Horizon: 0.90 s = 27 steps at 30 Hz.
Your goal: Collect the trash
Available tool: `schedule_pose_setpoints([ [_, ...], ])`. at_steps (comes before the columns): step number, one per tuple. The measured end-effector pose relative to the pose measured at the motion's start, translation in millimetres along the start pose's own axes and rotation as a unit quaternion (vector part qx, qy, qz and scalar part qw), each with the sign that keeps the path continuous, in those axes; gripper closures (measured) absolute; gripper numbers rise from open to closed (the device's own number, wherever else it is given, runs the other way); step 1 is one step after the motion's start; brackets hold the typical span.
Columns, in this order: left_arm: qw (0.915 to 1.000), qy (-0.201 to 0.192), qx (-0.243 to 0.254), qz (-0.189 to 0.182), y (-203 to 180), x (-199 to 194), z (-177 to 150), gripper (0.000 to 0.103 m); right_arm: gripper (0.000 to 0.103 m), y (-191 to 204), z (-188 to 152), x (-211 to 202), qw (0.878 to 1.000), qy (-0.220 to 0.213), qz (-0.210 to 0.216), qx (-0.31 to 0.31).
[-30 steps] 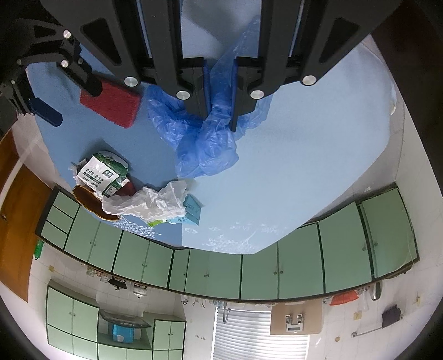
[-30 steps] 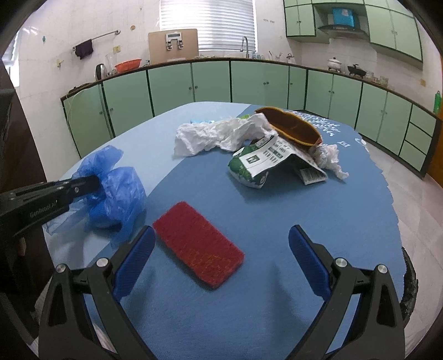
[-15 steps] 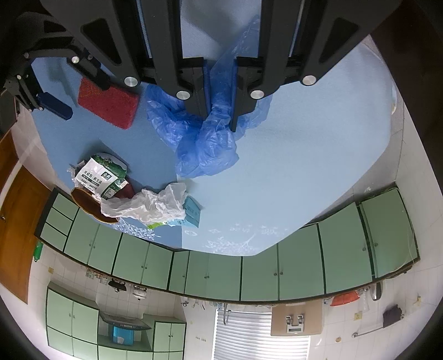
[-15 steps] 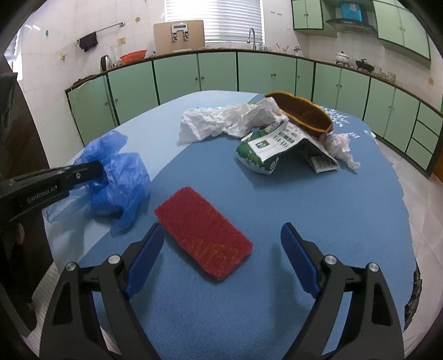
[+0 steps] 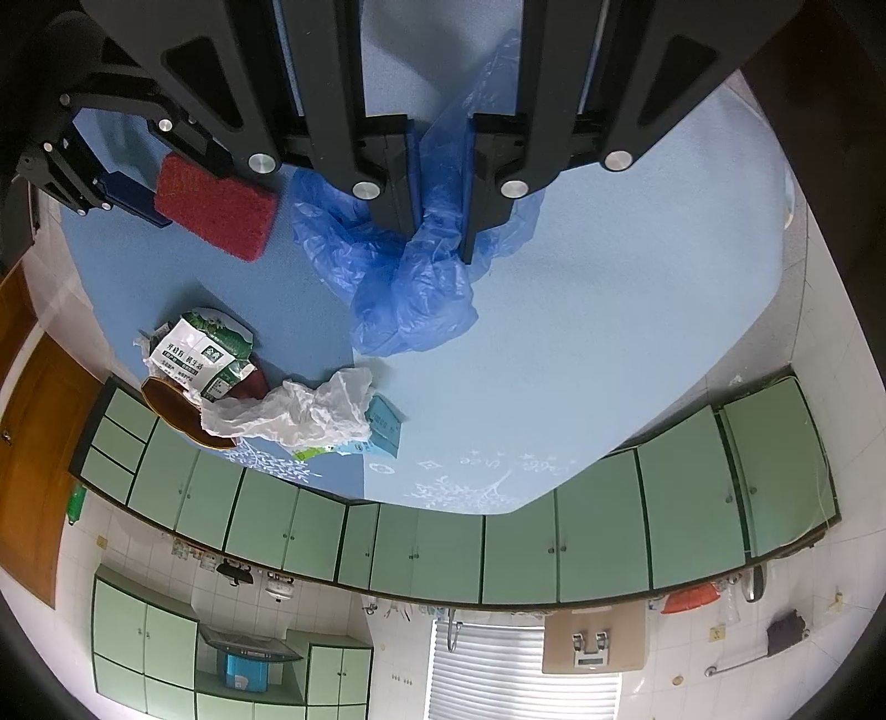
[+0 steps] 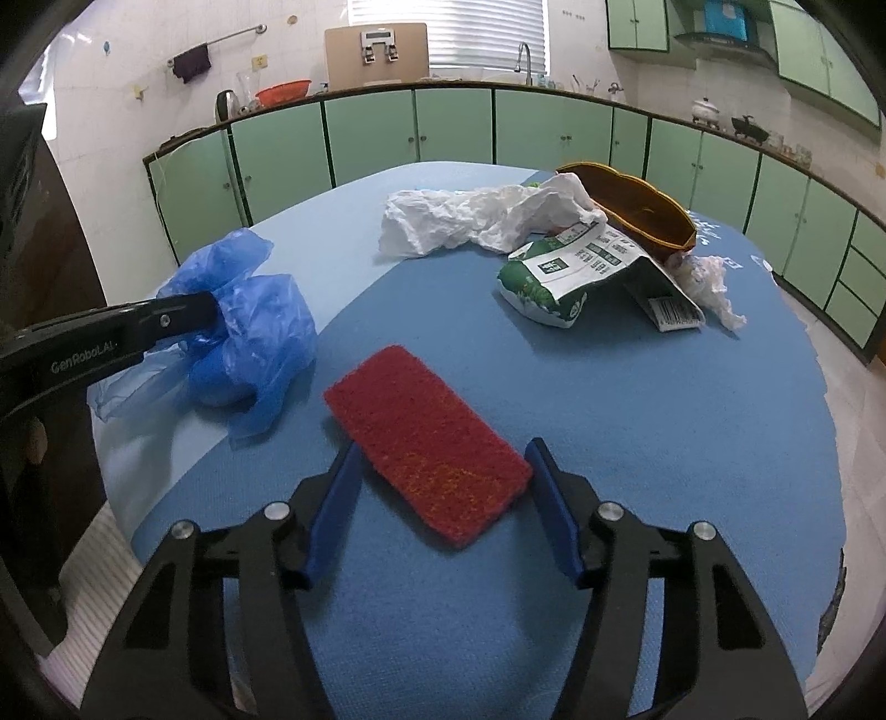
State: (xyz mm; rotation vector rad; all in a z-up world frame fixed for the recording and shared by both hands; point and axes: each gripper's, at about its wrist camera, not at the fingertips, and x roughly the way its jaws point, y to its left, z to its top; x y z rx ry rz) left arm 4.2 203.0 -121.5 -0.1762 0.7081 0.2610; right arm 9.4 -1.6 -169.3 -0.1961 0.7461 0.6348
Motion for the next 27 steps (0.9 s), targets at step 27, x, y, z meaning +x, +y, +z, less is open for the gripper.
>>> schedule_pose_setpoints([
  [27, 0.9997, -0.014, 0.021, -0.005, -15, -11, 10, 0.092, 0.049, -14, 24, -37, 0.998, -0.054, -0.016, 0.014],
])
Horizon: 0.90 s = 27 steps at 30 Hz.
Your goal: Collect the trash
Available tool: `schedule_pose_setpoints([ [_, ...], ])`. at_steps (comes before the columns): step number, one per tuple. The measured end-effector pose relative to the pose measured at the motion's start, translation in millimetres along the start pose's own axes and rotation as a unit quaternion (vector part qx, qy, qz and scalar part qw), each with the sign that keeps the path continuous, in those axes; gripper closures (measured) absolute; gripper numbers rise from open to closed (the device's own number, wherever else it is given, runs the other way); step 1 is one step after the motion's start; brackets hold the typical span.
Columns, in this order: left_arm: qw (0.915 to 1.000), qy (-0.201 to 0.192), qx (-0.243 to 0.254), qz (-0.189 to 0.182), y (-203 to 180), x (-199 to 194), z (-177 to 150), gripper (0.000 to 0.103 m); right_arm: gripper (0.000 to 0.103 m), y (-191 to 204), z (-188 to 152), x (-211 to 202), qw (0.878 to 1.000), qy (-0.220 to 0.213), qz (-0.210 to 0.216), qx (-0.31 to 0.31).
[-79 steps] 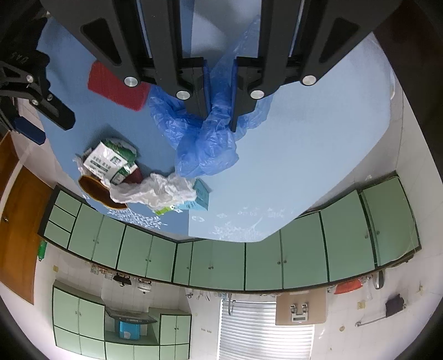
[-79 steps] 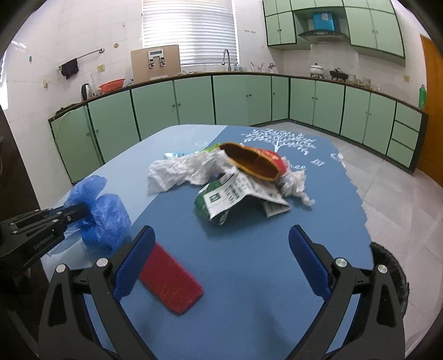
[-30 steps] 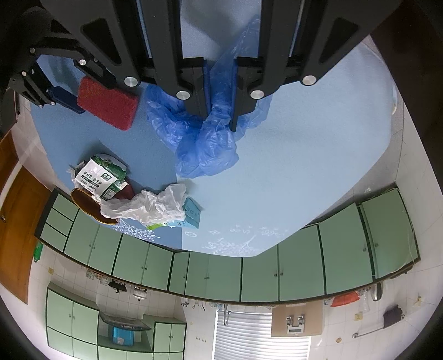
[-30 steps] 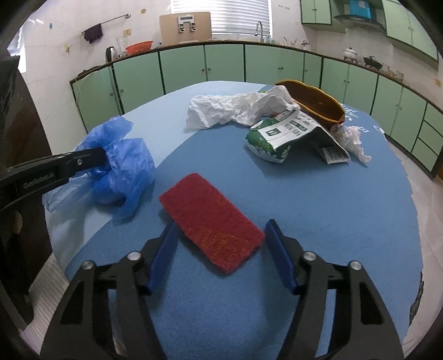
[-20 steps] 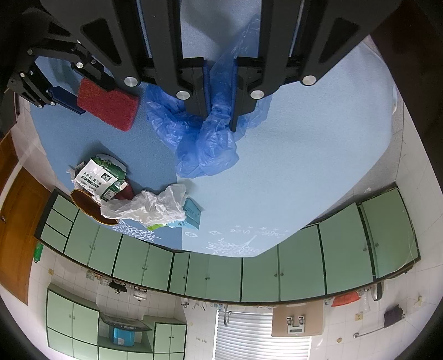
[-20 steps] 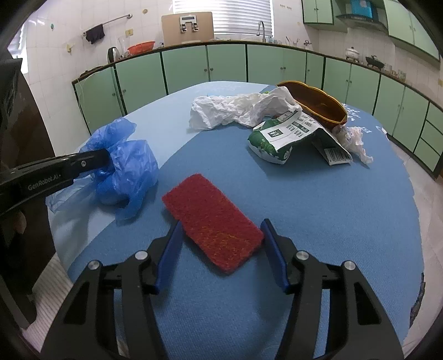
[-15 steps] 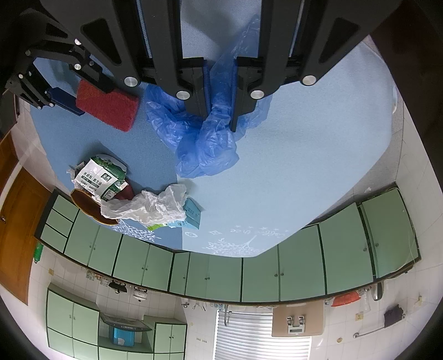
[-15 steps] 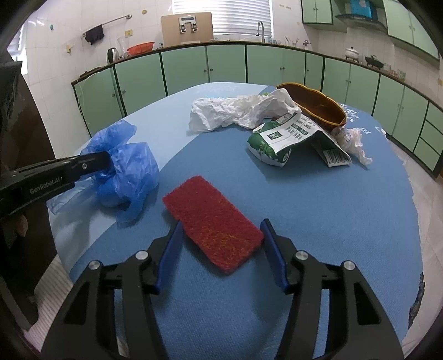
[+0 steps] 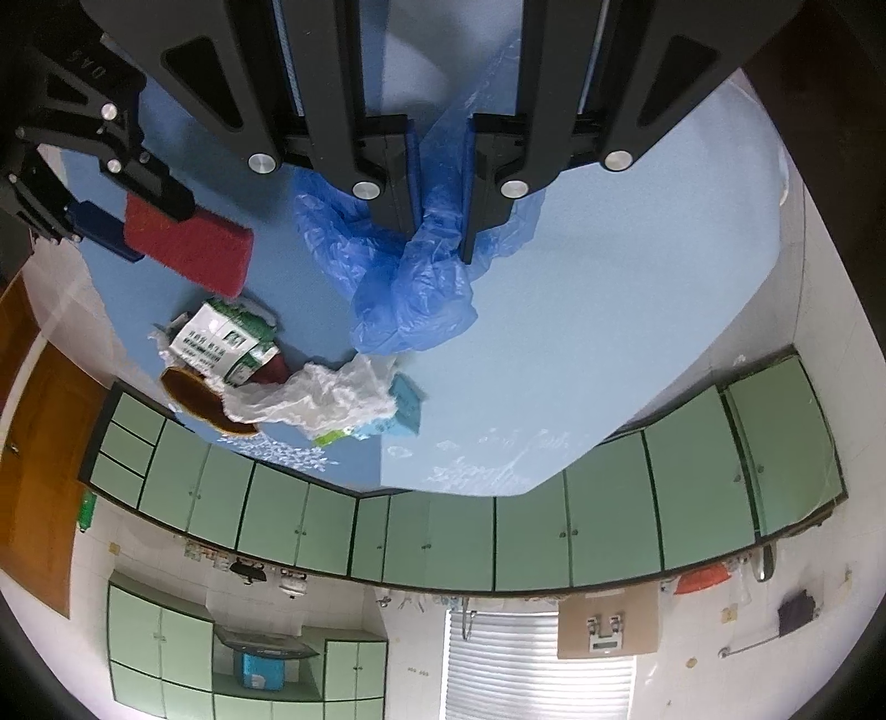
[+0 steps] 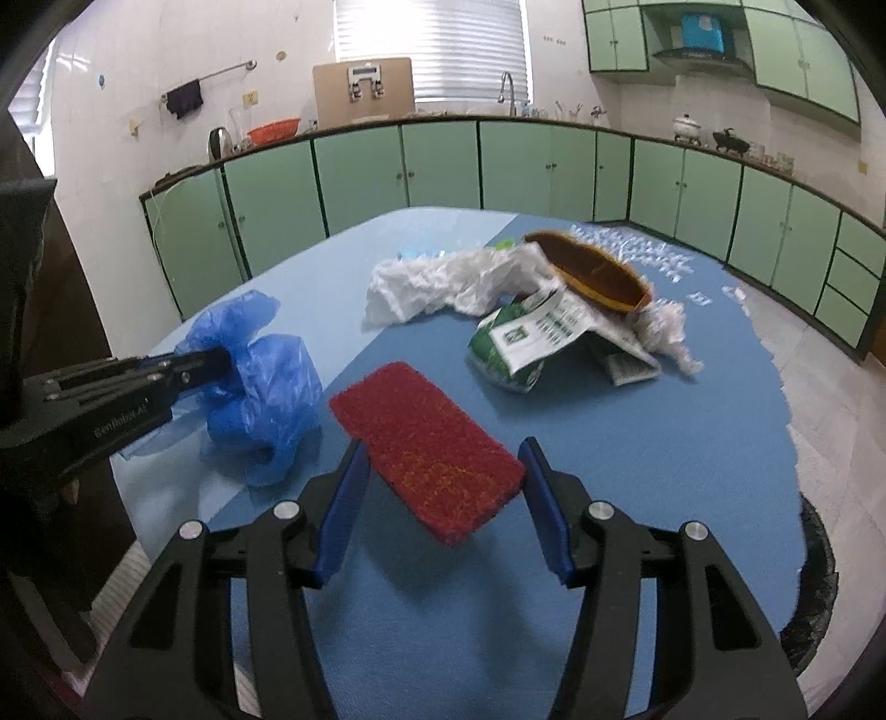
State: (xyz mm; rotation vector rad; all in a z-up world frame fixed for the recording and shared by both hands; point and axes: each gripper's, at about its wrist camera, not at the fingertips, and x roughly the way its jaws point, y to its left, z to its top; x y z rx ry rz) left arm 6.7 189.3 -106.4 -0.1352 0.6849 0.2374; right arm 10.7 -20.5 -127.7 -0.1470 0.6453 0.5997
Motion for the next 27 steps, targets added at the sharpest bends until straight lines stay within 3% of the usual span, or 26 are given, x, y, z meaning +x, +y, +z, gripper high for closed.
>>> schedule_pose_setpoints([
  [6, 0.9996, -0.013, 0.016, -0.02, -20, -8, 13, 0.092, 0.049, -15, 10, -19, 0.999, -0.027, -0.022, 0.002],
  [17, 0.9952, -0.036, 0.051, -0.075, -76, -11, 44, 0.092, 0.049, -82, 25, -56, 0.993, -0.069, -0.087, 0.046],
  [27, 0.9815, -0.048, 0.105, -0.153, -161, -5, 64, 0.092, 0.049, -167, 16, -93, 0.978, -0.09, -0.159, 0.101],
])
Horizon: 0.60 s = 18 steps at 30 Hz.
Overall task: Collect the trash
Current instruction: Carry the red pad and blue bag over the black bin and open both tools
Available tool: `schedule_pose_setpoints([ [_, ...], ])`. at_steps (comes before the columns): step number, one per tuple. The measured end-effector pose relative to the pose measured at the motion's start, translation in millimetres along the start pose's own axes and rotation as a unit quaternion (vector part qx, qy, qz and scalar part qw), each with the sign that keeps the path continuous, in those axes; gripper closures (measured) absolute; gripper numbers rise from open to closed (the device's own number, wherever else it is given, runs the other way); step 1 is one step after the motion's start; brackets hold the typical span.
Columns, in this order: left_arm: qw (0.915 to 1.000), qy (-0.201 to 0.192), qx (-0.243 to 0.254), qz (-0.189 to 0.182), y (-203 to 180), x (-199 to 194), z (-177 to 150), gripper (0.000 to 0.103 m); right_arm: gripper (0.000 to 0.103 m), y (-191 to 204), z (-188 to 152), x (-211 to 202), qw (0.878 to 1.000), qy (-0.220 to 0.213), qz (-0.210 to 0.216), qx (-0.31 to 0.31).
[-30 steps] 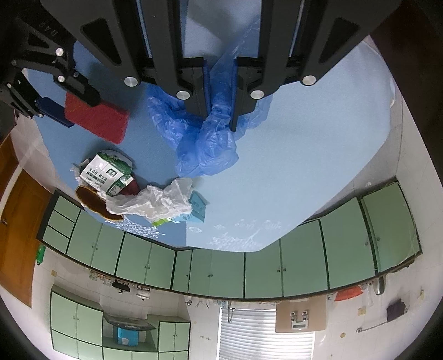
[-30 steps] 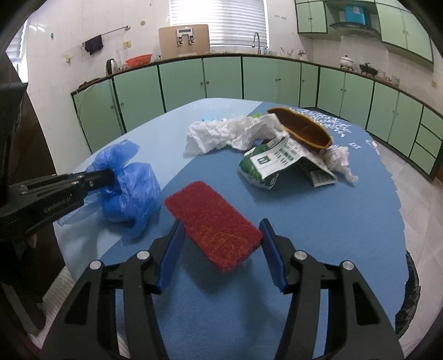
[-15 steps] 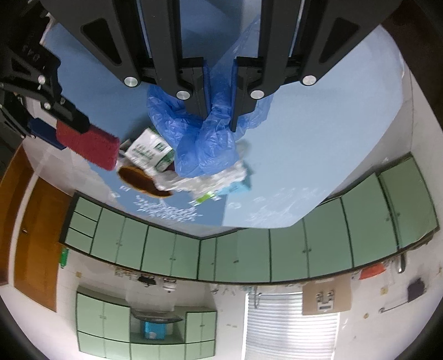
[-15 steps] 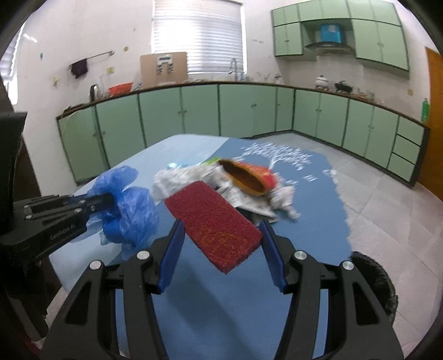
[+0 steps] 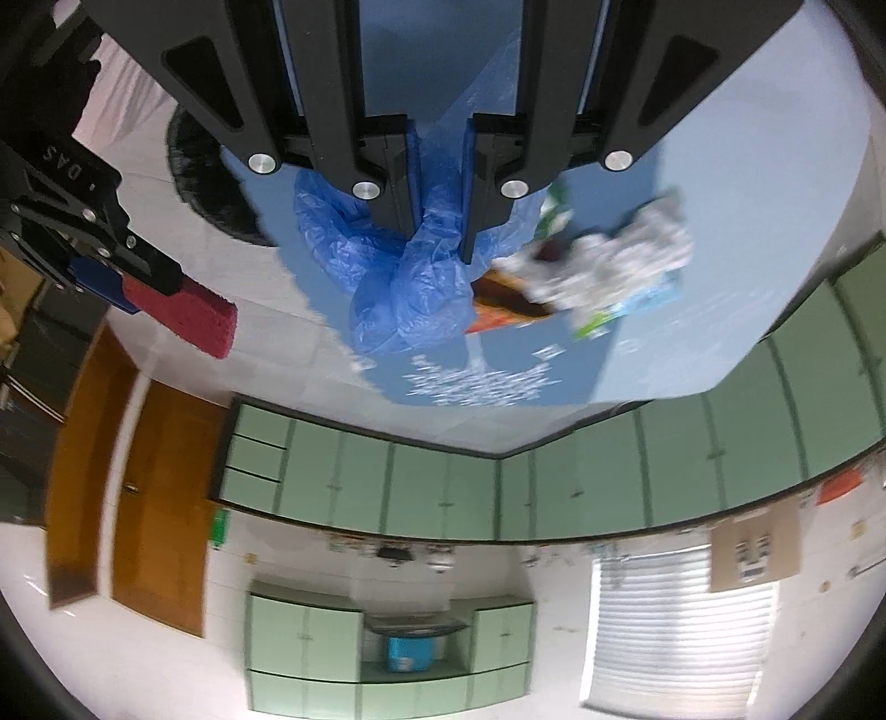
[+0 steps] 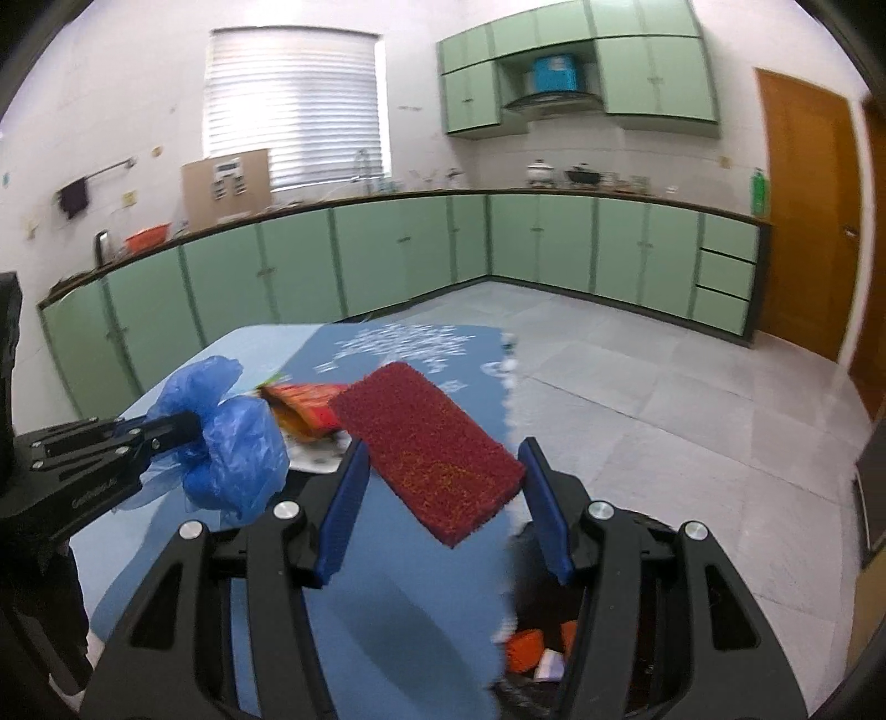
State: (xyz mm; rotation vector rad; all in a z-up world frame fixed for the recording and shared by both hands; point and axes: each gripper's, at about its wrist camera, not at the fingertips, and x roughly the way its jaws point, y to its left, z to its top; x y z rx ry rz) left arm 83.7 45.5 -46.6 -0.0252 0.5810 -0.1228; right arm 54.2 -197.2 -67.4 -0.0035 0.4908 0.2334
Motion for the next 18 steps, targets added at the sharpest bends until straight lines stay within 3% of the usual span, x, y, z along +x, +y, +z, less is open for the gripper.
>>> schedule_pose_setpoints([
  [10, 0.9945, 0.018, 0.053, -0.088, -98, 59, 20, 0.092, 0.049, -94, -8, 2, 0.996, 0.003, -0.087, 0.029],
  [18, 0.987, 0.051, 0.076, -0.132, -156, 111, 18, 0.092, 0.049, -151, -32, 26, 0.989, 0.033, -0.131, 0.06],
])
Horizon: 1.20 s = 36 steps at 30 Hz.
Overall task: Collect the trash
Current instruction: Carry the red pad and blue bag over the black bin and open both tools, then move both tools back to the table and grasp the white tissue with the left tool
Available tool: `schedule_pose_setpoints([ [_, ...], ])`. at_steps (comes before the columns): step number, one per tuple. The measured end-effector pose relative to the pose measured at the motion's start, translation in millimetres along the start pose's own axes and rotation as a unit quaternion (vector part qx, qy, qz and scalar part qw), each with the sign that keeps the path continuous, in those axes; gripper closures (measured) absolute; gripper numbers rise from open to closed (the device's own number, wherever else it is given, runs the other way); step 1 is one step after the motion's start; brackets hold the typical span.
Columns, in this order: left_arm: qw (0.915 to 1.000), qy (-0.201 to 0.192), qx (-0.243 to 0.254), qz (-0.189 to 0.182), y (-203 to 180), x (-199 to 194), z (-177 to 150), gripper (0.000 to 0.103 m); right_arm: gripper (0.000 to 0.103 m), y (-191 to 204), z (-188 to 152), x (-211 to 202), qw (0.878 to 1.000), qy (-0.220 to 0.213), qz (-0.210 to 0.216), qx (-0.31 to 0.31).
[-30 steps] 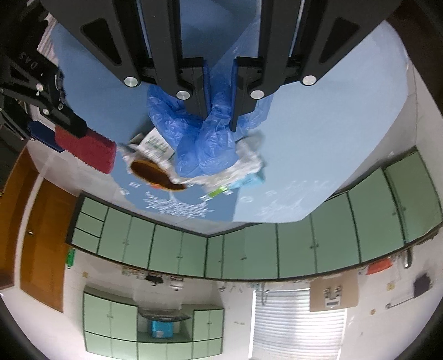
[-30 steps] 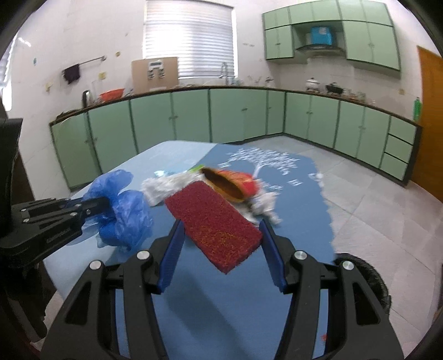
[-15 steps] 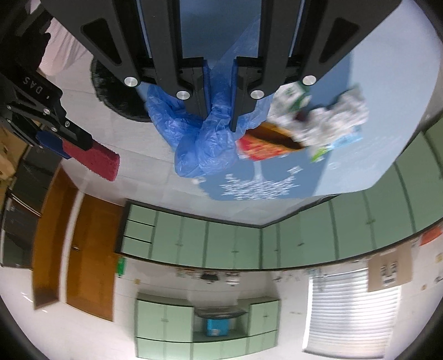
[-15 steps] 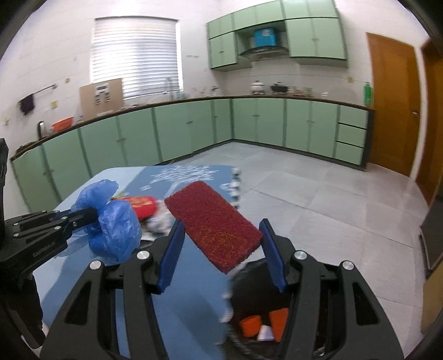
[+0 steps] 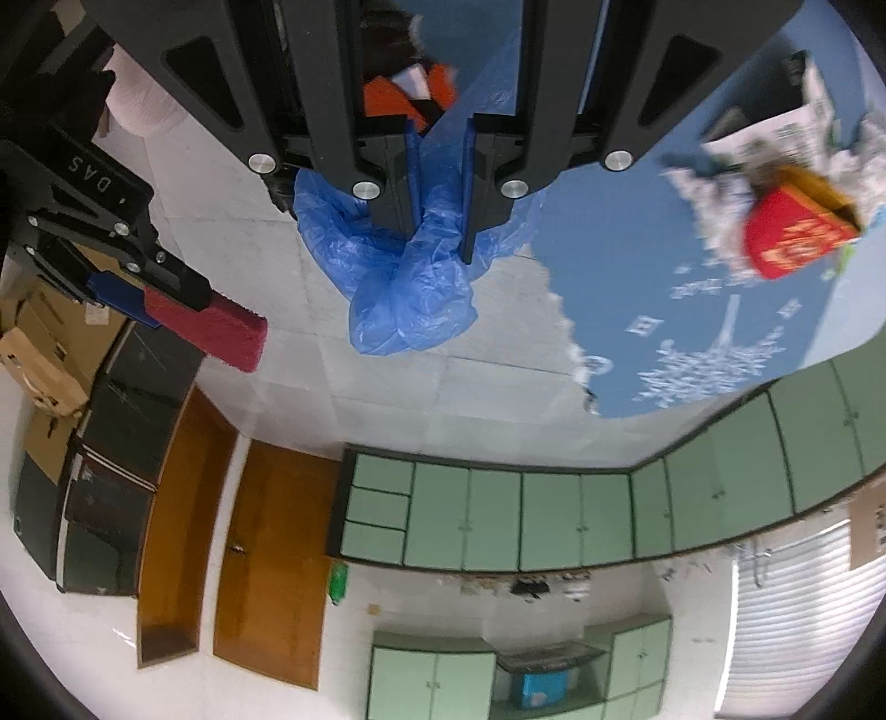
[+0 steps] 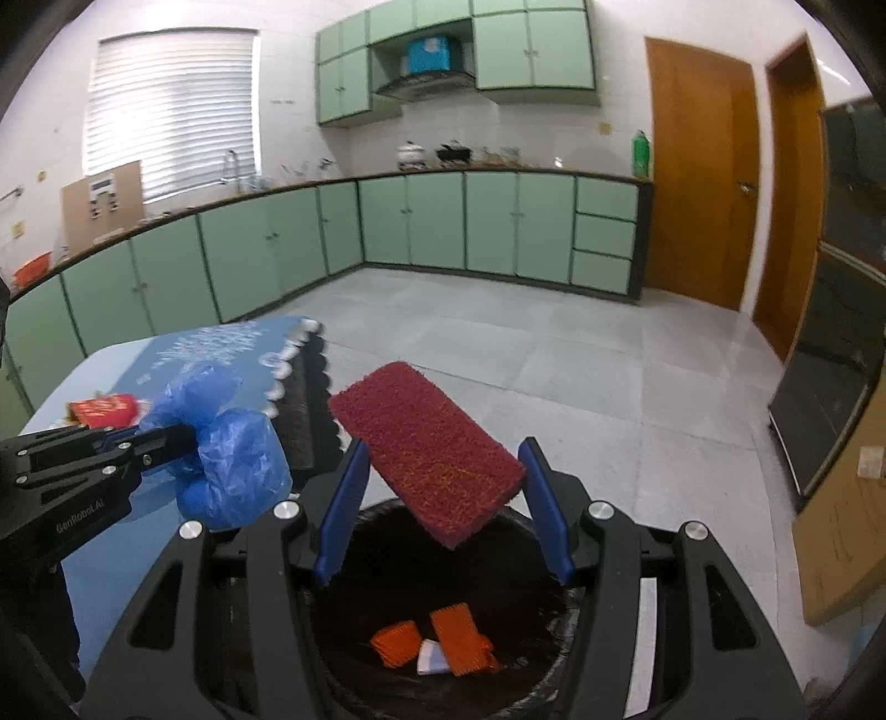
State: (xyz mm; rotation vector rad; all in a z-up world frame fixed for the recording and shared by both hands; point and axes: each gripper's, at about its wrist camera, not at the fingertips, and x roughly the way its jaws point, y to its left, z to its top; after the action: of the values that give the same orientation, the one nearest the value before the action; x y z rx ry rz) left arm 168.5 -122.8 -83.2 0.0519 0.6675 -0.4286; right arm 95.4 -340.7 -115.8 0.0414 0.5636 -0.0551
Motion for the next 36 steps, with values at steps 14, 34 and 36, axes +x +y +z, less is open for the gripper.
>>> schedule_pose_setpoints([
  [14, 0.9979, 0.045, 0.002, -0.046, -24, 68, 11, 0.046, 0.036, -30, -22, 61, 0.995, 0.071, -0.046, 0.046],
  [34, 0.9956, -0.049, -0.035, 0.072, 57, -60, 7, 0.041, 0.011, 48, 16, 2, 1.0, -0.003, -0.001, 0.028],
  [36, 0.9927, -0.058, -0.045, 0.095, 76, -78, 2, 0.041, 0.011, 68, 20, -1, 1.0, -0.008, 0.015, 0.021],
])
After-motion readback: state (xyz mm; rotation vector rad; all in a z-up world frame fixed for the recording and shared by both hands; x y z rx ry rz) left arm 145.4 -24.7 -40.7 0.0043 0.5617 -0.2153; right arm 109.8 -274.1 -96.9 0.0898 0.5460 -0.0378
